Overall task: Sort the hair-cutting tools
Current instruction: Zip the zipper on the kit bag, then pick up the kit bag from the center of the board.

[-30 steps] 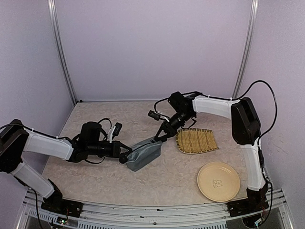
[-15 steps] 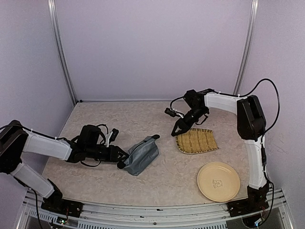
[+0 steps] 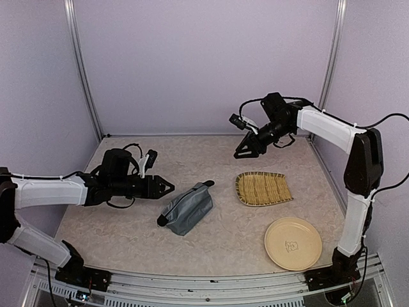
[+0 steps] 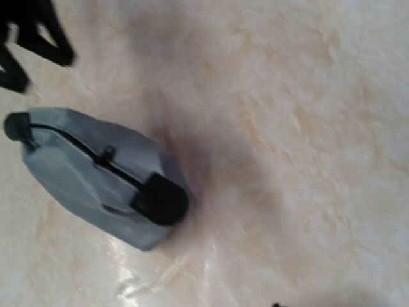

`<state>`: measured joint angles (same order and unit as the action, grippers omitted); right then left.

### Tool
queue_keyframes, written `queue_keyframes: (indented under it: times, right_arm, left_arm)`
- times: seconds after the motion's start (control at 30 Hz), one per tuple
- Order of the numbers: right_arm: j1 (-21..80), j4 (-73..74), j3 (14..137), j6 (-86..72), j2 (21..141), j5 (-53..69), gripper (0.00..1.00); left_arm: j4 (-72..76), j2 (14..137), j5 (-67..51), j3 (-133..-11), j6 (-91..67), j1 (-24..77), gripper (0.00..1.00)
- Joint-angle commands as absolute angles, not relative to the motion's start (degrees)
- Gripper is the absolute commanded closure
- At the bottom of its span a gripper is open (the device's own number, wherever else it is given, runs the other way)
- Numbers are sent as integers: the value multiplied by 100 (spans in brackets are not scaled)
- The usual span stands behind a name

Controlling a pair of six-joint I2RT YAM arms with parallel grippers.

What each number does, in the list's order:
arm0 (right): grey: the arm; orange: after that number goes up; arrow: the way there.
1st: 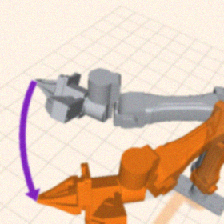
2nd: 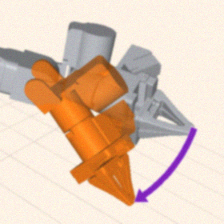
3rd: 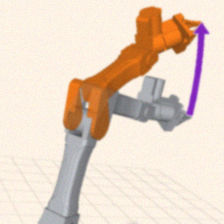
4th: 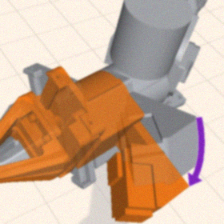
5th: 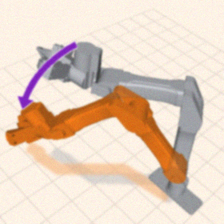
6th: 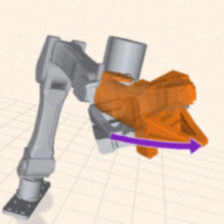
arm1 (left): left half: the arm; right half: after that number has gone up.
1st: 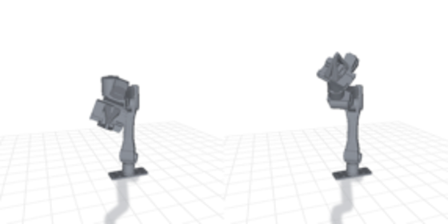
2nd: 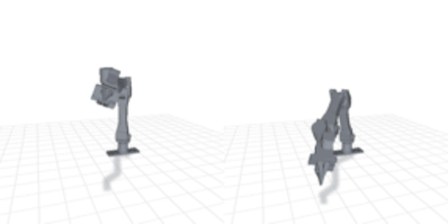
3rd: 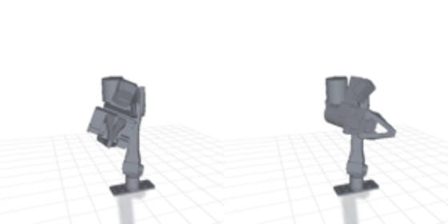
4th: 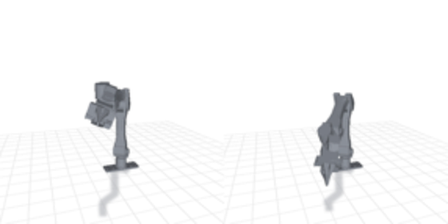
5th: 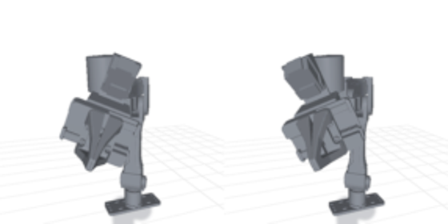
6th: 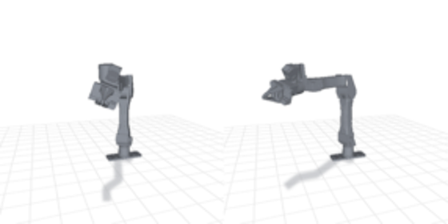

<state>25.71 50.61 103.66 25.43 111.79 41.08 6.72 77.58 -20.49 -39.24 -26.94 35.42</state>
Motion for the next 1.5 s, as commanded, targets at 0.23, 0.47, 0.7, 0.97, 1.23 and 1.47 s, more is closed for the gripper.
queue_keyframes:
  times: [0.23, 0.47, 0.7, 0.97, 1.23, 1.47]
  right_arm:
    - [2792, 5231, 10499, 2591, 11481, 4623, 55]
    - [2805, 5041, 10167, 2673, 11380, 4526, 54]
    - [2804, 4236, 9618, 2335, 10879, 3799, 0]
    - [2891, 4433, 9378, 2581, 10751, 4931, 0]
    - [3717, 5475, 9341, 3314, 11478, 5098, 62]
    - [4216, 4929, 8797, 3187, 11437, 4299, 66]
  left_arm:
    - [698, 9803, -2580, -5107, -2876, 3758, 46]
    - [924, 10185, -3065, -5368, -2934, 3885, 71]
    - [1281, 9985, -3261, -5246, -2936, 4019, 99]
    - [1815, 9669, -3367, -5008, -3147, 4196, 100]
    - [2179, 9610, -3419, -4860, -3396, 4290, 100]
    - [2028, 9504, -3351, -4877, -3376, 4425, 100]
